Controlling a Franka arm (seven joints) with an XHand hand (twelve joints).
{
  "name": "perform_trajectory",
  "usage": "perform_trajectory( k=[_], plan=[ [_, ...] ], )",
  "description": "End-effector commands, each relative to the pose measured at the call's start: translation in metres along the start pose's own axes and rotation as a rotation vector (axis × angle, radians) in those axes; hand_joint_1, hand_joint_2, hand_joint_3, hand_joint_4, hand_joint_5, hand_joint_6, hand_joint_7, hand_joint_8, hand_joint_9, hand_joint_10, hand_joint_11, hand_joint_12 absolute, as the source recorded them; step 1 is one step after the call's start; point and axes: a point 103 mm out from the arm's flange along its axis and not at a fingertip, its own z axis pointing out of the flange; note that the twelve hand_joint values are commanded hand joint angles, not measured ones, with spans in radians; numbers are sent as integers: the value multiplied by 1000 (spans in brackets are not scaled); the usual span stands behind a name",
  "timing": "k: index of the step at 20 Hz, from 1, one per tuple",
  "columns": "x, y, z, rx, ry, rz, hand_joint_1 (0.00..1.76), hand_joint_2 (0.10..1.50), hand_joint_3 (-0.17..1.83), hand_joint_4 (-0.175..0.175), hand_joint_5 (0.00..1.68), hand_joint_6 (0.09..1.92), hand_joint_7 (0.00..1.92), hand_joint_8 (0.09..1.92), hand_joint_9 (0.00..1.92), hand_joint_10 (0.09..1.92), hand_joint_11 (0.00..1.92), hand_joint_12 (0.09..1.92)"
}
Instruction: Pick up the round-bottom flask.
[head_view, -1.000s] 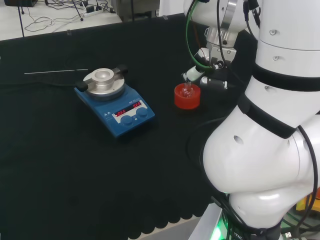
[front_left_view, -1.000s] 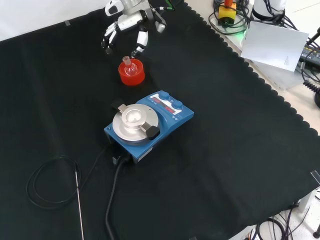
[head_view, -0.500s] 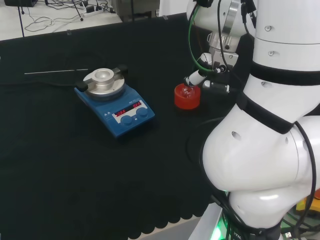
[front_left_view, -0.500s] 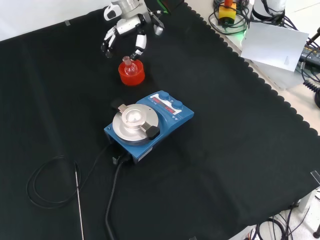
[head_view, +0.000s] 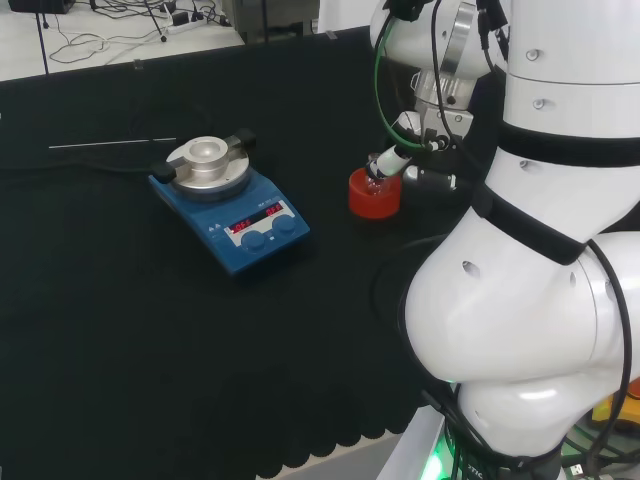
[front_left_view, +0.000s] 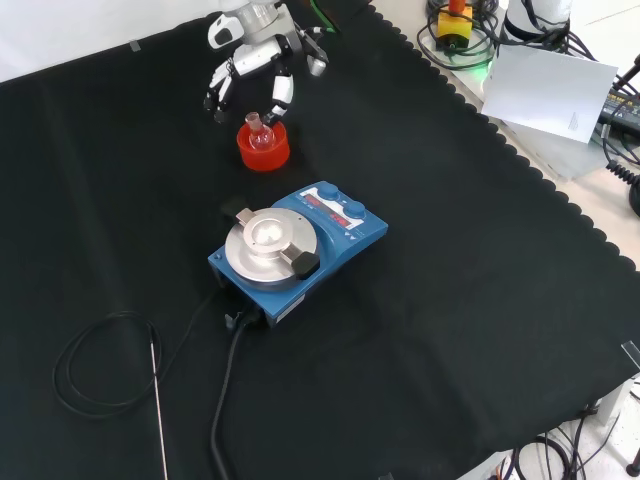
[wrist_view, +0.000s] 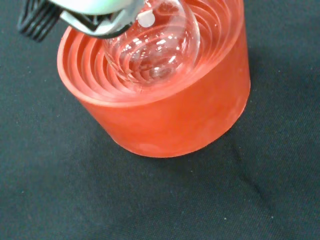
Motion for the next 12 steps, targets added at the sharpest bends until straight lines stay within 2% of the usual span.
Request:
perform_trajectory(
  k=[1,5,10,11,12],
  plan=[
    [19,-1,7,-7,-9,-2,890,599,637,-2,670,221,197,628,404,680,224,1377],
    [22,0,8,-19,-7,1,894,598,643,-10,753,297,207,630,415,675,235,1368],
    [4,5,0,-29,-3,5,910,600,650,-26,819,502,230,634,444,665,255,1361],
    [19,3,5,-36,-18,9,912,601,650,-28,827,516,233,635,448,665,257,1361],
    [22,2,6,-38,-17,10,915,602,651,-30,831,525,236,636,450,666,260,1361]
  ],
)
